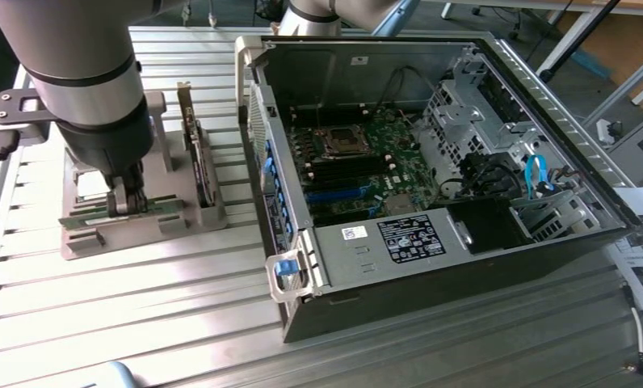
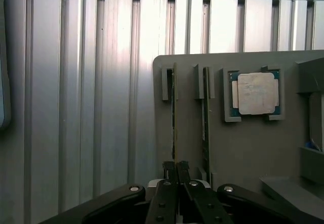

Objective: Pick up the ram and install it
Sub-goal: 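Pick up the ram and move it above insertion slot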

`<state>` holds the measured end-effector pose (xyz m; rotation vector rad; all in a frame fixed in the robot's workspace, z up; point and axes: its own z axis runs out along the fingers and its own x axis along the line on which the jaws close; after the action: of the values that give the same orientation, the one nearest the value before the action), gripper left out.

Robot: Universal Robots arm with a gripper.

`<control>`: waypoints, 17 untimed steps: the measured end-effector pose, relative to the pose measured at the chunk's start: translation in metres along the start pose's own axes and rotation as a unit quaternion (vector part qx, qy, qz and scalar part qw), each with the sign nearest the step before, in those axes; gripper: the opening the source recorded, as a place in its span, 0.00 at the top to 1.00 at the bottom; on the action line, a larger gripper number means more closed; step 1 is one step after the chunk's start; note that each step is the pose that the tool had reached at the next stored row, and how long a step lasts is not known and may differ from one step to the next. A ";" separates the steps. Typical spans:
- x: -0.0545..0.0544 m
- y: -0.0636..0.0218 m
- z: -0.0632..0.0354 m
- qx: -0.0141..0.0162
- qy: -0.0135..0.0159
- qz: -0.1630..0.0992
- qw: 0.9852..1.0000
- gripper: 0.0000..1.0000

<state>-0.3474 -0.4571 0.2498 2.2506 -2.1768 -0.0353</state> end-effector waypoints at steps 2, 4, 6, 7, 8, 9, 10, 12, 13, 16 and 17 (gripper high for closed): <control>0.000 0.0000 -0.0012 0.000 0.000 0.000 1.000 0.88; 0.000 0.0000 -0.0023 0.000 0.000 0.000 1.000 0.88; 0.000 0.0001 -0.0034 0.000 0.000 0.000 1.000 0.88; 0.000 0.0001 -0.0041 0.000 0.000 0.000 1.000 0.88; 0.000 0.0001 -0.0047 0.000 0.000 0.000 1.000 0.88; 0.000 0.0001 -0.0052 0.000 0.000 0.000 1.000 0.88; 0.000 0.0001 -0.0058 0.000 0.000 0.000 1.000 0.88; 0.000 0.0001 -0.0068 0.000 0.000 0.000 1.000 0.88; 0.000 0.0002 -0.0073 0.000 0.000 0.000 1.000 0.88; 0.000 0.0002 -0.0085 0.000 0.000 0.000 1.000 0.88; 0.000 0.0002 -0.0088 0.000 0.000 0.000 1.000 0.88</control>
<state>-0.3474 -0.4571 0.2586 2.2507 -2.1769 -0.0353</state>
